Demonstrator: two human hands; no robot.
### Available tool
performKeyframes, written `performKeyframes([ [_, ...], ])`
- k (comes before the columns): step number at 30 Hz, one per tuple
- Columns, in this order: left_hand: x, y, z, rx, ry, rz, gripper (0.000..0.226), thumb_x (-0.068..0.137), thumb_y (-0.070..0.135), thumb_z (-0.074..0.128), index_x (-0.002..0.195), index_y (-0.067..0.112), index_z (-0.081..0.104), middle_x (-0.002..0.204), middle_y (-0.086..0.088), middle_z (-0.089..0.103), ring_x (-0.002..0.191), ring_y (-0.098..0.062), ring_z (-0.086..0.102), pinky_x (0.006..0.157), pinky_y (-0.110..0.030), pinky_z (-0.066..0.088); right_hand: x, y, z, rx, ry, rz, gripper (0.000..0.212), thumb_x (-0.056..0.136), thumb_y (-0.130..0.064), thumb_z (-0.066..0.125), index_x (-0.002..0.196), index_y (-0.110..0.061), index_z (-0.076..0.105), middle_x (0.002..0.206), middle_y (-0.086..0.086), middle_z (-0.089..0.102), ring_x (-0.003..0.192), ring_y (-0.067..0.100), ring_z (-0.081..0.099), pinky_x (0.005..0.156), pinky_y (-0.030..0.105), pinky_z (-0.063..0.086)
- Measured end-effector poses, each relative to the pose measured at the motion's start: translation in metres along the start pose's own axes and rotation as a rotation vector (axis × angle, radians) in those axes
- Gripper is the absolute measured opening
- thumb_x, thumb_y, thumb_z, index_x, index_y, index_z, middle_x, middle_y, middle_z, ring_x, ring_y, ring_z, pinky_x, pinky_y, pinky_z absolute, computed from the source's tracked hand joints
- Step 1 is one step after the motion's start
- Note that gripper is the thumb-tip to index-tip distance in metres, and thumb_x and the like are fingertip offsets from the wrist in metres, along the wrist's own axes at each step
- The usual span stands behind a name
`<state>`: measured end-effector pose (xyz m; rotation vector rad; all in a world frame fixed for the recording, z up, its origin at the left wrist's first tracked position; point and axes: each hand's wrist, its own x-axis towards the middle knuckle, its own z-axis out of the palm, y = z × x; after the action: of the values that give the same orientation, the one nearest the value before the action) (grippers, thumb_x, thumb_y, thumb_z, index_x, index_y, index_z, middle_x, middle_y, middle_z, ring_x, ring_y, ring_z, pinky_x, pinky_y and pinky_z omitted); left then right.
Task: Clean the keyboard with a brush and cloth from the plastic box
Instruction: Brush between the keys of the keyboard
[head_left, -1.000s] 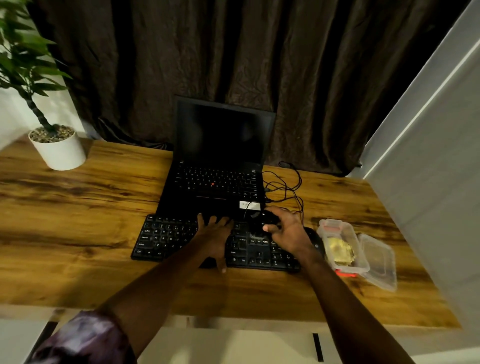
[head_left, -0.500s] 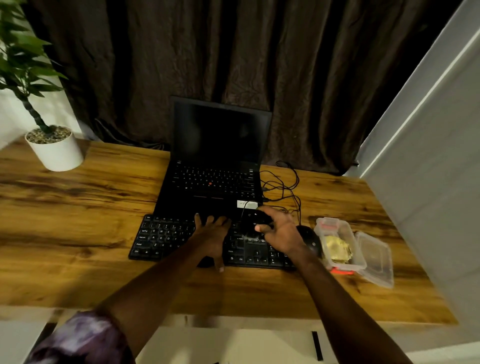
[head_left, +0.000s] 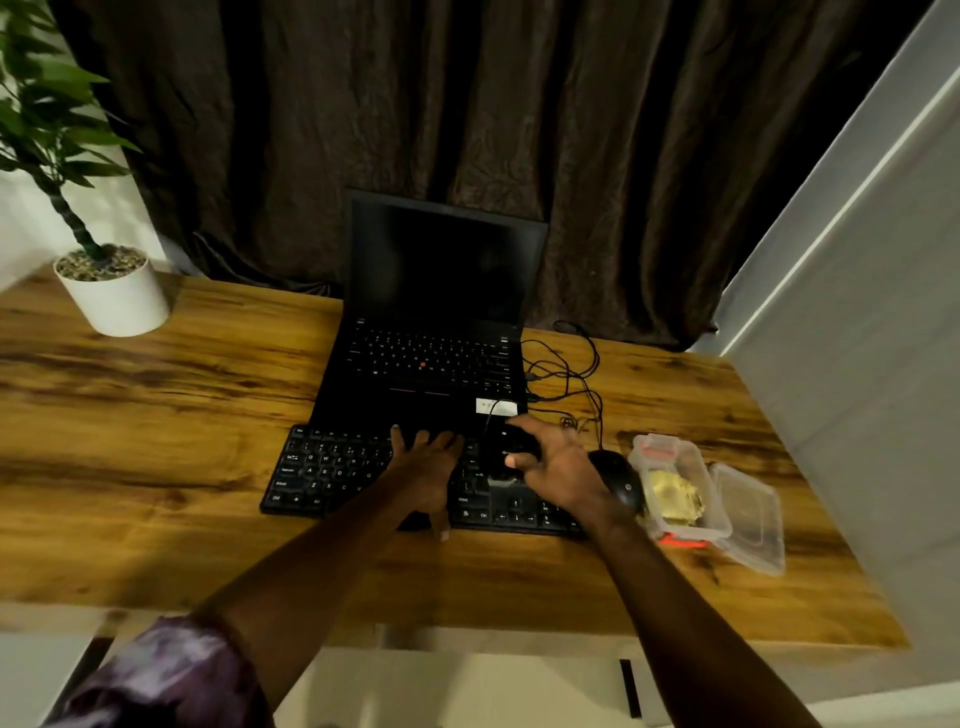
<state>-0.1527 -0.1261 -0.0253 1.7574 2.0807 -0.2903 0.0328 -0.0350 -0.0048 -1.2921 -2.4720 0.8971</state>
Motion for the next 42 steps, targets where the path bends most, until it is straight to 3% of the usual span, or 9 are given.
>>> performKeyframes([
  [5, 0.000, -0.007, 0.004, -0.035, 0.022, 0.041, 0.142, 0.054, 0.053, 0.090, 0.158, 0.019, -0.001, 0.165, -0.005, 0.002, 0.150, -0.034, 0.000, 0.113, -0.070, -0.007, 0.000, 0.016, -0.012, 0.048, 0.039, 0.017, 0.054, 0.088, -0.024, 0.071, 0.127, -0.055, 0.050, 0.131, 0.005, 0.054, 0.114, 0.024, 0.058, 0.087, 0.044, 0.061],
  [10, 0.002, -0.010, 0.006, -0.038, 0.032, 0.067, 0.142, 0.055, 0.054, 0.089, 0.158, 0.018, -0.002, 0.165, -0.004, 0.001, 0.150, -0.034, 0.000, 0.111, -0.068, -0.010, -0.006, 0.042, -0.032, 0.022, 0.138, 0.032, 0.046, 0.082, -0.025, 0.074, 0.125, -0.039, 0.063, 0.112, 0.004, 0.069, 0.103, 0.021, 0.066, 0.090, 0.044, 0.059],
  [13, 0.003, -0.011, 0.005, -0.028, 0.037, 0.081, 0.142, 0.055, 0.056, 0.088, 0.158, 0.017, -0.001, 0.165, -0.004, 0.002, 0.150, -0.033, 0.001, 0.112, -0.068, -0.010, 0.002, 0.027, -0.023, 0.038, 0.116, 0.023, 0.049, 0.084, -0.011, 0.075, 0.127, -0.031, 0.064, 0.116, 0.000, 0.069, 0.106, 0.017, 0.065, 0.090, 0.036, 0.059],
  [15, 0.002, -0.011, 0.006, -0.030, 0.039, 0.087, 0.142, 0.055, 0.057, 0.087, 0.158, 0.017, -0.002, 0.165, -0.004, 0.002, 0.150, -0.033, 0.001, 0.112, -0.067, -0.011, 0.009, 0.016, -0.013, 0.053, 0.082, -0.007, 0.051, 0.084, -0.012, 0.076, 0.126, -0.038, 0.062, 0.119, -0.003, 0.067, 0.110, 0.015, 0.063, 0.090, 0.034, 0.059],
  [21, -0.001, -0.016, 0.007, -0.047, 0.068, 0.122, 0.141, 0.055, 0.060, 0.086, 0.158, 0.017, 0.000, 0.165, -0.003, 0.004, 0.150, -0.030, 0.003, 0.113, -0.068, -0.011, 0.010, 0.011, -0.017, 0.090, 0.091, 0.043, 0.051, 0.086, -0.004, 0.074, 0.128, -0.029, 0.062, 0.119, -0.003, 0.064, 0.108, 0.014, 0.062, 0.076, 0.012, 0.054],
  [27, -0.004, -0.015, 0.007, -0.056, 0.064, 0.111, 0.137, 0.057, 0.058, 0.086, 0.158, 0.018, 0.001, 0.165, -0.002, 0.005, 0.150, -0.029, 0.004, 0.114, -0.068, -0.008, -0.002, 0.046, -0.049, 0.031, 0.197, 0.071, 0.047, 0.083, 0.002, 0.074, 0.122, -0.022, 0.063, 0.115, 0.012, 0.068, 0.105, 0.025, 0.065, 0.068, 0.005, 0.051],
  [32, -0.002, -0.009, 0.004, -0.010, 0.058, 0.102, 0.138, 0.058, 0.057, 0.086, 0.158, 0.016, 0.000, 0.165, -0.003, 0.003, 0.149, -0.030, 0.005, 0.114, -0.068, -0.008, 0.007, 0.037, -0.051, 0.064, 0.171, 0.045, 0.046, 0.085, 0.001, 0.073, 0.126, -0.016, 0.062, 0.108, 0.002, 0.066, 0.100, 0.018, 0.064, 0.073, 0.008, 0.051],
  [38, 0.005, 0.009, 0.007, 0.063, 0.108, 0.175, 0.146, 0.051, 0.067, 0.084, 0.158, 0.013, 0.001, 0.163, -0.008, 0.006, 0.147, -0.034, 0.008, 0.114, -0.070, -0.006, 0.026, 0.035, -0.042, 0.097, 0.083, 0.020, 0.048, 0.088, -0.011, 0.073, 0.130, -0.030, 0.060, 0.117, 0.000, 0.067, 0.104, 0.017, 0.065, 0.086, 0.036, 0.059],
  [42, 0.003, 0.012, 0.012, 0.034, 0.118, 0.148, 0.145, 0.052, 0.076, 0.078, 0.158, 0.014, 0.001, 0.164, -0.007, 0.002, 0.148, -0.034, 0.004, 0.114, -0.069, -0.008, 0.021, 0.061, -0.061, 0.041, 0.084, 0.053, 0.052, 0.087, -0.006, 0.071, 0.132, -0.027, 0.059, 0.122, 0.006, 0.065, 0.110, 0.022, 0.062, 0.090, 0.033, 0.055],
])
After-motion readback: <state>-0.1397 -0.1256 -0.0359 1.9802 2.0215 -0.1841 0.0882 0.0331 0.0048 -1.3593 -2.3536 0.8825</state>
